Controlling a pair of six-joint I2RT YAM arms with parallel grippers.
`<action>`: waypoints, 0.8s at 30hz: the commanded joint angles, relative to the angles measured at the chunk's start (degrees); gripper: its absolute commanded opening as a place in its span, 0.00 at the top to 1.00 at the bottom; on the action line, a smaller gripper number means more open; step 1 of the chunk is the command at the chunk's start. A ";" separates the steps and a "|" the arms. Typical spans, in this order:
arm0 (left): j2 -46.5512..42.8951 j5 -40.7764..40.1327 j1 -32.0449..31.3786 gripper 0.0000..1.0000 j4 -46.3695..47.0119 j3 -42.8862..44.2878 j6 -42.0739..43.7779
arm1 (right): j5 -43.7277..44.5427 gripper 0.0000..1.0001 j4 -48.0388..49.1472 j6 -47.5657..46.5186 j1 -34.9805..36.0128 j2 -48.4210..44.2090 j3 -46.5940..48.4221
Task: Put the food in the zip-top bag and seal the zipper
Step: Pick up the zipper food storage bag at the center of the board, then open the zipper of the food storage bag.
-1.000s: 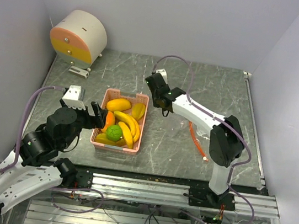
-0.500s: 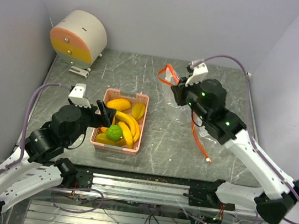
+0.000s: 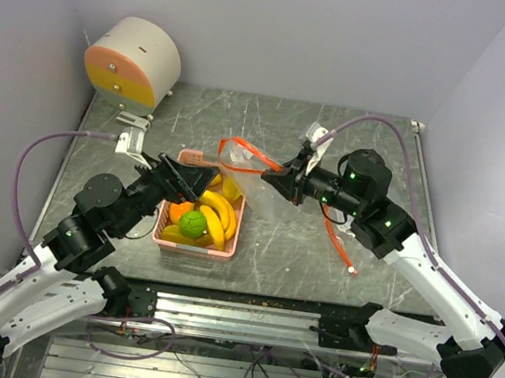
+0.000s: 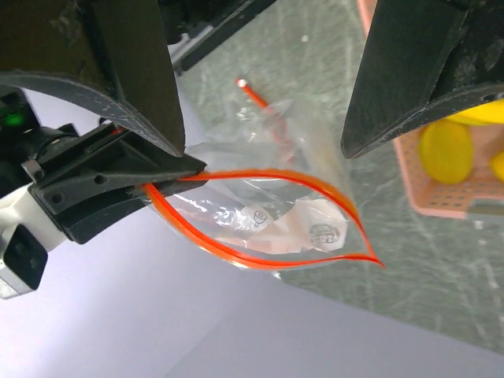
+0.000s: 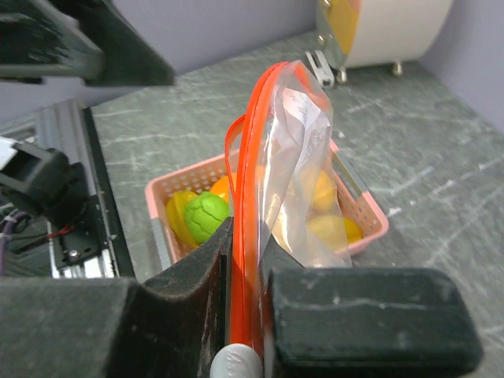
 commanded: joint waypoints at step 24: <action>6.06 7.41 0.25 0.25 15.21 -7.40 -21.09 | -9.90 1.00 6.33 -1.84 0.93 -5.71 -4.41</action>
